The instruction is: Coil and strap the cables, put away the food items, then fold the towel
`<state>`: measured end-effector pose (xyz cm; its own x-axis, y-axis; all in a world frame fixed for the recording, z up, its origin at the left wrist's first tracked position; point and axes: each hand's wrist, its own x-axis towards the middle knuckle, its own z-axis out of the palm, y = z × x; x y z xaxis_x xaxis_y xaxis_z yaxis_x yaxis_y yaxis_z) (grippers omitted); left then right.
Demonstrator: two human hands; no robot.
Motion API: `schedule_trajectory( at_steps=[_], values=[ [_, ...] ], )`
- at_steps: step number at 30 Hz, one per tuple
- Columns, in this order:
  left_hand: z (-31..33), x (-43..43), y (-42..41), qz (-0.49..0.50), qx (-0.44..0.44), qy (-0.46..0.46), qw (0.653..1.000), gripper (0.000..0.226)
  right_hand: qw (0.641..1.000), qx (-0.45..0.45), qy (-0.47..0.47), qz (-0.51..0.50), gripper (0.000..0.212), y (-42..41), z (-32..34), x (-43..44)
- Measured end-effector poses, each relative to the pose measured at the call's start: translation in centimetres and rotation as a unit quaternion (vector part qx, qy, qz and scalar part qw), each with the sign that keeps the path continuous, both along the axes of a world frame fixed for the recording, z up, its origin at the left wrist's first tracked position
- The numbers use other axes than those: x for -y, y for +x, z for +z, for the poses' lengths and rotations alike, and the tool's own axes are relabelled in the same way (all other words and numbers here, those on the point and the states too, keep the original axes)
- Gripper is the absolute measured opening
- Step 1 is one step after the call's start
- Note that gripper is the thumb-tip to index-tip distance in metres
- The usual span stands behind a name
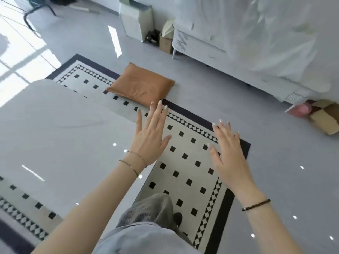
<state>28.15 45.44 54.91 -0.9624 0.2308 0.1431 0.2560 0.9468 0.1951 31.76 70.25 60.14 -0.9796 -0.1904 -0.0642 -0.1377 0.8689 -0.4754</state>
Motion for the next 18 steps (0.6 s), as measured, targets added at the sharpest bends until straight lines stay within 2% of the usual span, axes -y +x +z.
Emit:
schedule_trajectory(
  at_steps=[3,8,11,13,16,18],
  values=[
    [-0.1,-0.3,-2.2,0.046,0.002,-0.003,0.999,0.079,0.999,0.012,-0.014,0.048,0.060,-4.8,-0.3,-0.4],
    [0.4,1.2,-9.5,0.161,0.009,-0.041,0.986,0.077,0.990,-0.007,0.015,0.140,0.059,-16.2,-0.5,0.9],
    [0.5,2.2,-14.9,0.207,0.020,-0.016,0.978,0.079,0.986,-0.023,0.022,0.161,0.060,-22.7,0.1,1.9],
    [1.5,2.6,-18.9,0.228,0.033,0.034,0.973,0.078,0.985,-0.020,0.017,0.168,0.063,-27.5,1.0,3.1],
    [2.8,4.0,-23.3,0.218,0.016,0.083,0.972,0.076,0.981,-0.009,-0.006,0.192,0.065,-34.1,2.4,5.2],
    [3.7,6.1,-26.6,0.228,0.011,0.082,0.970,0.077,0.975,-0.014,-0.019,0.220,0.064,-39.1,3.2,6.9]
  ],
)
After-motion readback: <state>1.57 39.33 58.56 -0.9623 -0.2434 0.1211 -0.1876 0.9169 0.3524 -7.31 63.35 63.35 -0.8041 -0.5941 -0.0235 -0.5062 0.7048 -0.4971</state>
